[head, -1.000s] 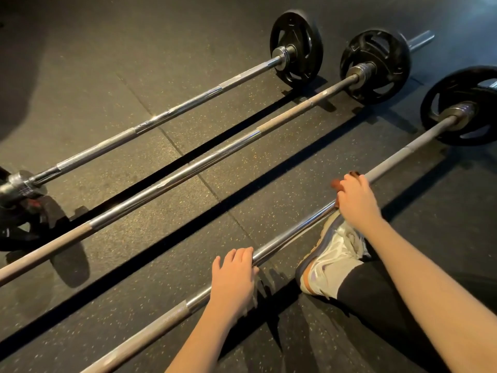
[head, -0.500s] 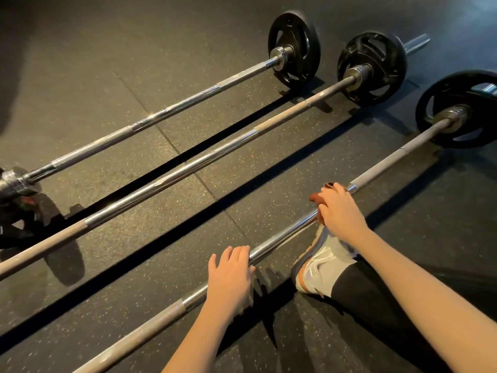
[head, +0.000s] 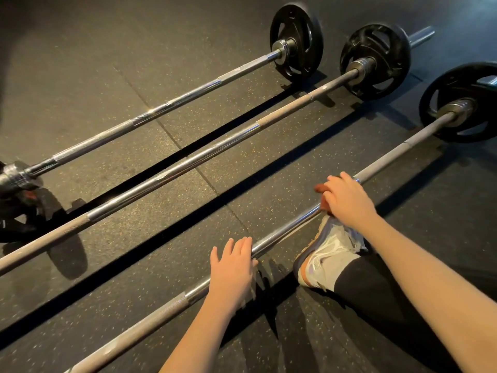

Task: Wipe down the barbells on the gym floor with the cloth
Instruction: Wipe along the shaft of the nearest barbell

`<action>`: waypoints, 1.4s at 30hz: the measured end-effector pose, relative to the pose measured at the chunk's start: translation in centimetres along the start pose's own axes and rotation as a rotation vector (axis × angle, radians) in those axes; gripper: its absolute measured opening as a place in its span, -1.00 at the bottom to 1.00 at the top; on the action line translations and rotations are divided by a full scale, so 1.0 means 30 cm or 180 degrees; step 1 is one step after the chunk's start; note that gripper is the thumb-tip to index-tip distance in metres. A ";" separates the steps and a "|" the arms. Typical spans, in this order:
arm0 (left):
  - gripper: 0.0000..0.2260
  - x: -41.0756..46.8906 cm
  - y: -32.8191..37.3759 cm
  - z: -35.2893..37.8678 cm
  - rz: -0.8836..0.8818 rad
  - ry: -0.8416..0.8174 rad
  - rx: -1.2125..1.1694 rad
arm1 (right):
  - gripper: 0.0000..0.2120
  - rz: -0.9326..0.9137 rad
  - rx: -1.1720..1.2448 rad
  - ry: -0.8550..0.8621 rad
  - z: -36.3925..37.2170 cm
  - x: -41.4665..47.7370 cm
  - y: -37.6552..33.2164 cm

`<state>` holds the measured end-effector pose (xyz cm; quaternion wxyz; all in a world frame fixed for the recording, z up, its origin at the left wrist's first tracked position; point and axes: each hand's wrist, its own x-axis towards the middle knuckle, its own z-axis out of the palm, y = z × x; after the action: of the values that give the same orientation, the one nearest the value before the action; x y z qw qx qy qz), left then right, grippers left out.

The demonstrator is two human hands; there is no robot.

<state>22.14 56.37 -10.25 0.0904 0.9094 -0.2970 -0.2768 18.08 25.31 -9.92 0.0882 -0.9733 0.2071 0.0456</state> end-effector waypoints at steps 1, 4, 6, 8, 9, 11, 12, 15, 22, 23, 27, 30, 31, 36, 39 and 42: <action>-0.54 -0.001 -0.001 0.000 -0.0003 -0.0012 0.0003 | -0.74 0.0255 -0.0013 0.0063 -0.004 0.029 0.021; -0.54 -0.003 -0.007 -0.001 -0.0004 -0.0017 0.0049 | -0.78 0.0547 0.0069 0.0288 0.033 0.009 -0.046; -0.55 -0.001 -0.008 -0.001 0.0011 0.0015 0.0067 | -0.78 0.0291 0.0367 0.0300 0.079 -0.073 -0.112; -0.56 0.001 -0.004 0.000 0.0032 0.0049 0.0074 | -0.75 -0.0242 0.0339 0.0206 0.076 -0.112 -0.118; -0.56 0.000 0.000 0.001 0.0035 0.0039 0.0069 | -0.77 -0.0348 0.0222 0.0148 0.060 -0.094 -0.088; -0.56 -0.004 0.005 0.001 0.0034 0.0007 0.0044 | -0.77 0.0022 0.0127 0.0139 0.026 -0.032 -0.022; -0.56 -0.005 0.004 0.000 0.0024 -0.0011 0.0037 | -0.73 0.0296 0.0105 0.0246 0.018 -0.003 0.004; -0.56 -0.005 -0.006 -0.002 0.0010 -0.0020 0.0078 | -0.74 0.0831 0.0309 0.0473 0.044 -0.017 -0.075; -0.56 -0.007 0.006 -0.006 0.0032 -0.0007 0.0097 | -0.76 -0.0241 0.0134 -0.0282 0.020 -0.031 -0.152; -0.56 -0.007 0.004 -0.006 0.0038 0.0014 0.0105 | -0.76 -0.0029 0.0017 -0.0268 0.004 -0.008 -0.136; -0.56 -0.004 -0.006 -0.002 0.0013 0.0009 0.0170 | -0.80 0.0444 0.0322 0.0366 0.044 -0.083 -0.272; -0.55 -0.003 0.001 -0.002 -0.0001 0.0004 0.0148 | -0.78 -0.0216 0.0542 0.0223 0.102 -0.183 -0.376; -0.55 -0.003 0.003 -0.003 0.0003 0.0015 0.0133 | -0.77 -0.0454 0.0511 0.0030 0.101 -0.176 -0.359; -0.54 -0.007 -0.004 -0.005 0.0027 -0.0015 0.0087 | -0.75 0.0035 0.0411 -0.0162 0.071 -0.101 -0.271; -0.53 -0.010 -0.005 -0.004 0.0016 -0.0009 0.0071 | -0.75 0.0338 0.0817 0.0247 0.106 -0.210 -0.430; -0.50 -0.013 -0.005 -0.008 0.0031 -0.0009 -0.0013 | -0.61 -0.0611 0.0428 -0.0106 0.113 -0.249 -0.452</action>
<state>22.09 56.73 -9.92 0.0932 0.9073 -0.3010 -0.2782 16.66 41.08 -10.23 0.1607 -0.9796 0.1139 0.0392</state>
